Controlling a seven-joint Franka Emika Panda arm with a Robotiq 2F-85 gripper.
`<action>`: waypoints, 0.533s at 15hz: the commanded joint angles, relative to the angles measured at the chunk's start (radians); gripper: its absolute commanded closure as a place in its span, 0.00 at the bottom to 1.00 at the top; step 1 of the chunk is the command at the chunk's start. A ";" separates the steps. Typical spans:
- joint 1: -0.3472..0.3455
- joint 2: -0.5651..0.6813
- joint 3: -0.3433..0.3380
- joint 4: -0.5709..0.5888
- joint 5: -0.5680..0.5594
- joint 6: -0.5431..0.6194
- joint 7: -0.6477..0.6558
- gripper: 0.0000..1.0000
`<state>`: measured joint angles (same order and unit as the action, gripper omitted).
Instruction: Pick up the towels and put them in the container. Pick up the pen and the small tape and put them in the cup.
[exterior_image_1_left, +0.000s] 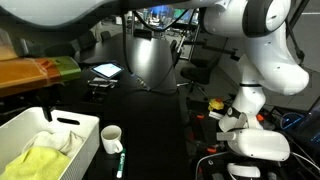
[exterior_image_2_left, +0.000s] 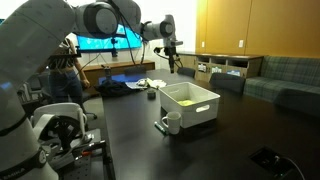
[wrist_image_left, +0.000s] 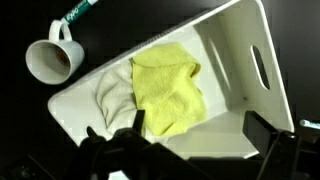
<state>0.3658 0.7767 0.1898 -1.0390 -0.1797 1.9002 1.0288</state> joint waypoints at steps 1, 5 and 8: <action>-0.050 -0.109 0.027 -0.245 0.082 0.106 0.082 0.00; -0.086 -0.164 0.030 -0.443 0.184 0.233 0.132 0.00; -0.079 -0.212 -0.007 -0.588 0.287 0.335 0.133 0.00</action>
<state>0.2955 0.6693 0.2010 -1.4354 0.0113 2.1290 1.1476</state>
